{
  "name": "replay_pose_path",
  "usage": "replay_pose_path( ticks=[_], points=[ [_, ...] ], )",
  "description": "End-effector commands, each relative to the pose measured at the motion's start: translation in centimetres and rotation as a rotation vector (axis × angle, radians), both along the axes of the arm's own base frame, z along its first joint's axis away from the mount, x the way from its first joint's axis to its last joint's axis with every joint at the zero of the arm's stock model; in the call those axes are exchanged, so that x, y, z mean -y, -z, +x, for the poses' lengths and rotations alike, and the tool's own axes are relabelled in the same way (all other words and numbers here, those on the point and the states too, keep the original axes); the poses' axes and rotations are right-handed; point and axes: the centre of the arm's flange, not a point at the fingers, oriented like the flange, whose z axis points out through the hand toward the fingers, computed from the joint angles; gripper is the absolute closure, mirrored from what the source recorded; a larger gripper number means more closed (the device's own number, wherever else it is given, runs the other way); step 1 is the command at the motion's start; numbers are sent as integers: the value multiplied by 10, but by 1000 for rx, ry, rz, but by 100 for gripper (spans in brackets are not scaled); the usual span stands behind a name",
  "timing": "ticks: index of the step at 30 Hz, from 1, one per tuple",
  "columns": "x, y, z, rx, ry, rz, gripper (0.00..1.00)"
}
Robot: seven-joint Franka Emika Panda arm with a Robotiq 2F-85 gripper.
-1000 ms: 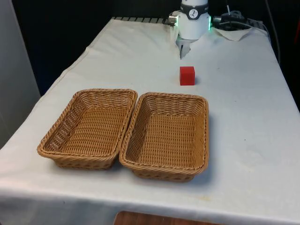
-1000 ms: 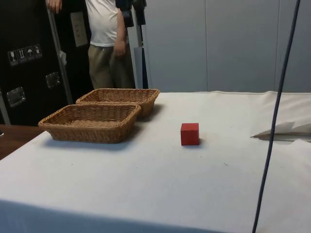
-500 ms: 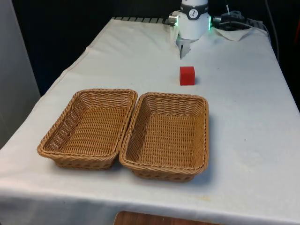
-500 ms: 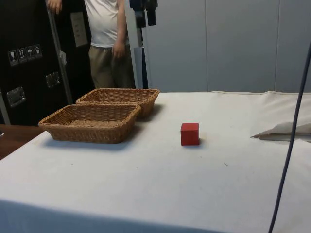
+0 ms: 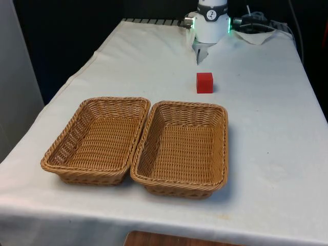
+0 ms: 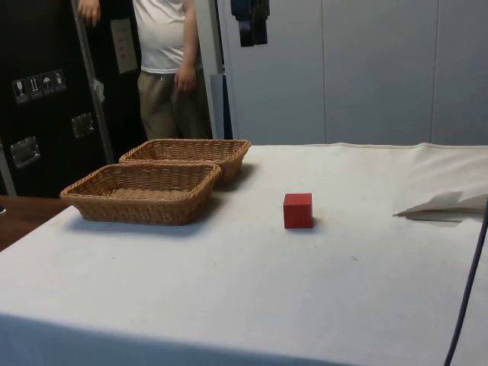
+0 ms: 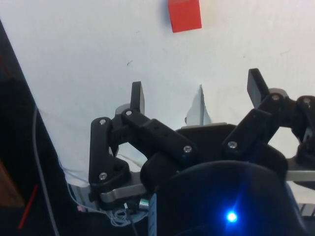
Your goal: Pick up the red cube and place it into the right basket.
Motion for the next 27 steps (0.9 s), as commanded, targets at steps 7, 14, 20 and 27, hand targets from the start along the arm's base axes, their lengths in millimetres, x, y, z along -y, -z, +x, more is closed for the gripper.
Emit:
replay_pose_path(
  ticks=[7, 14, 20, 27],
  points=[
    [1, 14, -15, 3, -7, 9, 0],
    [-1, 42, -27, 13, -21, 15, 0],
    [-6, 59, -29, 26, -24, 21, 0],
    [-6, 77, -30, 16, -25, 22, 0]
  ],
)
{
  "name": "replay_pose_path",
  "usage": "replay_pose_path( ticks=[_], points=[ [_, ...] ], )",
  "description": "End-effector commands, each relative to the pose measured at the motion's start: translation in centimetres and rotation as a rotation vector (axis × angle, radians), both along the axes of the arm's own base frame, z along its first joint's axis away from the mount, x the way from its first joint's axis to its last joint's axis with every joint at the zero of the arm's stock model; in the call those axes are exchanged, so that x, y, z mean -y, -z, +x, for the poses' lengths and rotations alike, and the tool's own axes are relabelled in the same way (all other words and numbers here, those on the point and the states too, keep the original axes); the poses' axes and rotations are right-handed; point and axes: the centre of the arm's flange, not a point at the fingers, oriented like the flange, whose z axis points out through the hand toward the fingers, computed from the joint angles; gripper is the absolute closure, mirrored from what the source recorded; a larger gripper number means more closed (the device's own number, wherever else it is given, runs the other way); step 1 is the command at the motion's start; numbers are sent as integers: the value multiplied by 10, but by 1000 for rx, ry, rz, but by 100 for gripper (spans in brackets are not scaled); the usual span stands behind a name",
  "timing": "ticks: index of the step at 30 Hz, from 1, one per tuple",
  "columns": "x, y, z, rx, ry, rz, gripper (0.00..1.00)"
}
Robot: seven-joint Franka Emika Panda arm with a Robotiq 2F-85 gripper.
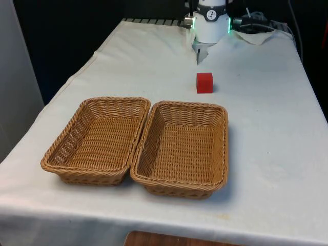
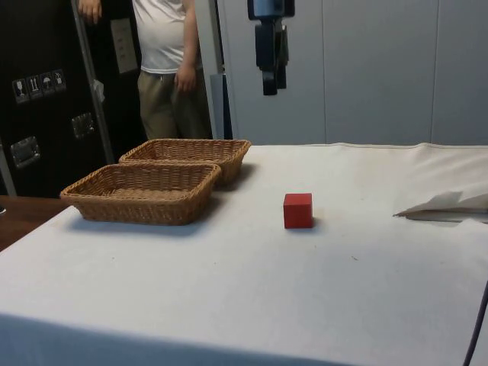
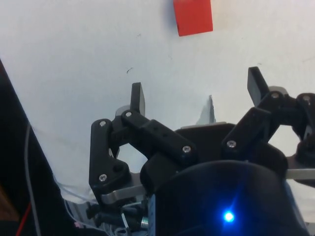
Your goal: Pick up the red cube and place it into the right basket.
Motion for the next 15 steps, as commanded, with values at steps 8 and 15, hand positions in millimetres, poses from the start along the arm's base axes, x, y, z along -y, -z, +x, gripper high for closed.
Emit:
replay_pose_path(
  ticks=[8, 15],
  points=[
    [1, 26, -7, 3, -2, -1, 0],
    [0, 51, -16, -1, -5, -9, 0]
  ],
)
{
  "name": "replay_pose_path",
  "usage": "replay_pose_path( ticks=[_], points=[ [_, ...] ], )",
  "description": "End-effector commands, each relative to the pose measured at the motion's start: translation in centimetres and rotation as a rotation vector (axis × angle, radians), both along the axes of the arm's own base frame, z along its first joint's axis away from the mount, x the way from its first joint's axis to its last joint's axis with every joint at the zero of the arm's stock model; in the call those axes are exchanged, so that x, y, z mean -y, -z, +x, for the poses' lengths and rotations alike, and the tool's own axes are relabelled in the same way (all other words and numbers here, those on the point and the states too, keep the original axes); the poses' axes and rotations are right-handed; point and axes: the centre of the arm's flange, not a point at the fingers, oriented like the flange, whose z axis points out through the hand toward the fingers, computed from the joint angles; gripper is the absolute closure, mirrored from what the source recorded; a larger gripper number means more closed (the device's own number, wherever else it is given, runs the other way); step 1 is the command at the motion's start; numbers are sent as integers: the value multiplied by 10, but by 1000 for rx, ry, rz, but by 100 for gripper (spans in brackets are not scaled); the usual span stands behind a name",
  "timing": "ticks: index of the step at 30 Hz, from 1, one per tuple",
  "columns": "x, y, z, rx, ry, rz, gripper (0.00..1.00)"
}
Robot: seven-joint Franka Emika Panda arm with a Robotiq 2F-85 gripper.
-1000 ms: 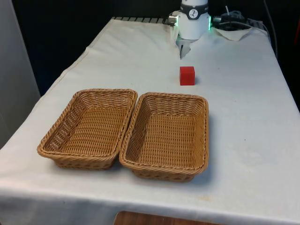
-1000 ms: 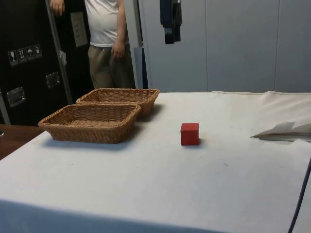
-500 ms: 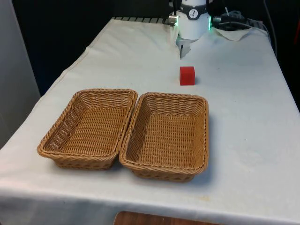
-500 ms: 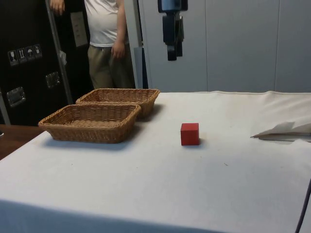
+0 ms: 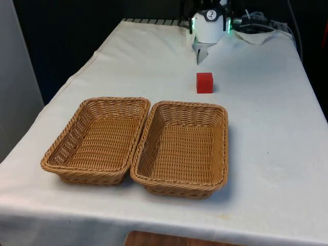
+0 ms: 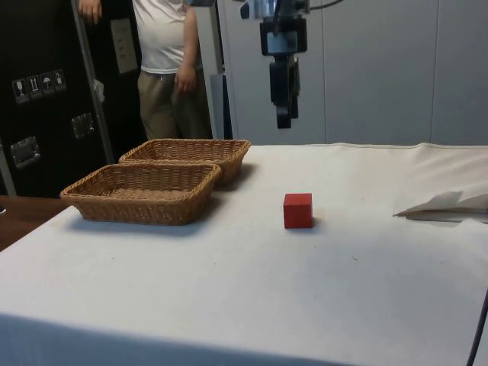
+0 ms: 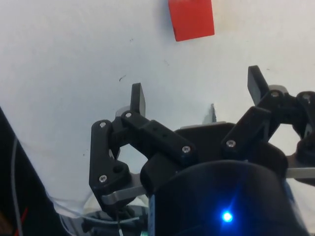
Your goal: Pick up the red cube and place it into the right basket.
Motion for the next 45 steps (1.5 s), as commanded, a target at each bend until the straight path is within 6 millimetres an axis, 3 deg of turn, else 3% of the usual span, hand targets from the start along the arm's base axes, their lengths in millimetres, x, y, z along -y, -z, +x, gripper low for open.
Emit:
replay_pose_path(
  ticks=[1, 20, 32, 45],
  points=[
    [0, 6, -2, 6, -1, -4, 0],
    [-3, 65, -13, -1, -7, -43, 0],
    [-1, 76, -12, -1, -3, -45, 0],
    [-1, 105, -7, 2, 9, -52, 0]
  ],
)
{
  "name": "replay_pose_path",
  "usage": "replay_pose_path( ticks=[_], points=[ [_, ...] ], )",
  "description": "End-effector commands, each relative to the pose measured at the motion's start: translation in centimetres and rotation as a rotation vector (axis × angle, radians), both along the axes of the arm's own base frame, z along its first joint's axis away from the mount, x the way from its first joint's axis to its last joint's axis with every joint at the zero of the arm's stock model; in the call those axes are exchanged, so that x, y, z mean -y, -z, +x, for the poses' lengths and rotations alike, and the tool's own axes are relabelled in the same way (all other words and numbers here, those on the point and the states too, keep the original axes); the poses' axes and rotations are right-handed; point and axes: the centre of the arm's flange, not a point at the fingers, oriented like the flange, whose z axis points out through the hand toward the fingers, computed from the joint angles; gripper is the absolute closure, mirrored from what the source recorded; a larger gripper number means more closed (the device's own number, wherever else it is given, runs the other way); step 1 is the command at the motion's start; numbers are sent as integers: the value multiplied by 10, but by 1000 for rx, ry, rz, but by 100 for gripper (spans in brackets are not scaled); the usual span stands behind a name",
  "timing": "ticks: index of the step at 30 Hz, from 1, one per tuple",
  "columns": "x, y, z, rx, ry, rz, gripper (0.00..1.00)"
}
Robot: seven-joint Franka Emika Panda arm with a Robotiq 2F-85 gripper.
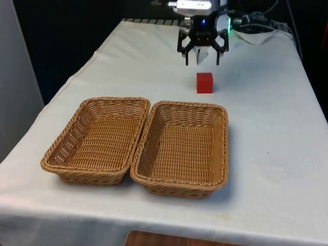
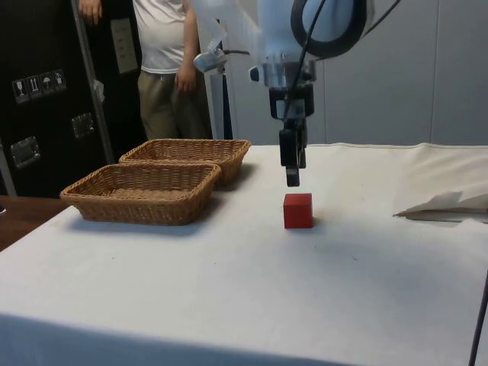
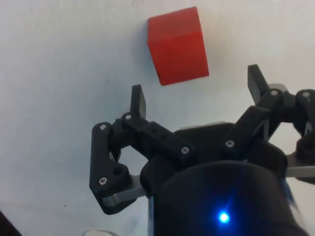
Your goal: Pick up the red cube and place it into the right basket.
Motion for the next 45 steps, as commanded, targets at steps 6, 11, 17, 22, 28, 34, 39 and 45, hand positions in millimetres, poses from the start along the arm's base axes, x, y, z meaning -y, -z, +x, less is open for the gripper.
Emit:
replay_pose_path(
  ticks=[6, 11, 17, 22, 28, 34, 39, 45],
  points=[
    [-2, 10, 0, 11, 7, 6, 0],
    [-2, 18, -1, 12, 12, 1, 0],
    [-2, 27, -2, 13, 19, 0, 0],
    [1, 35, -1, 3, 26, -14, 0],
    [-3, 33, -2, 13, 34, 27, 0],
    [-2, 32, -3, 12, 43, 48, 0],
    [-4, 35, -3, 7, 50, 61, 0],
    [-10, 40, -3, 5, 49, 60, 0]
  ],
)
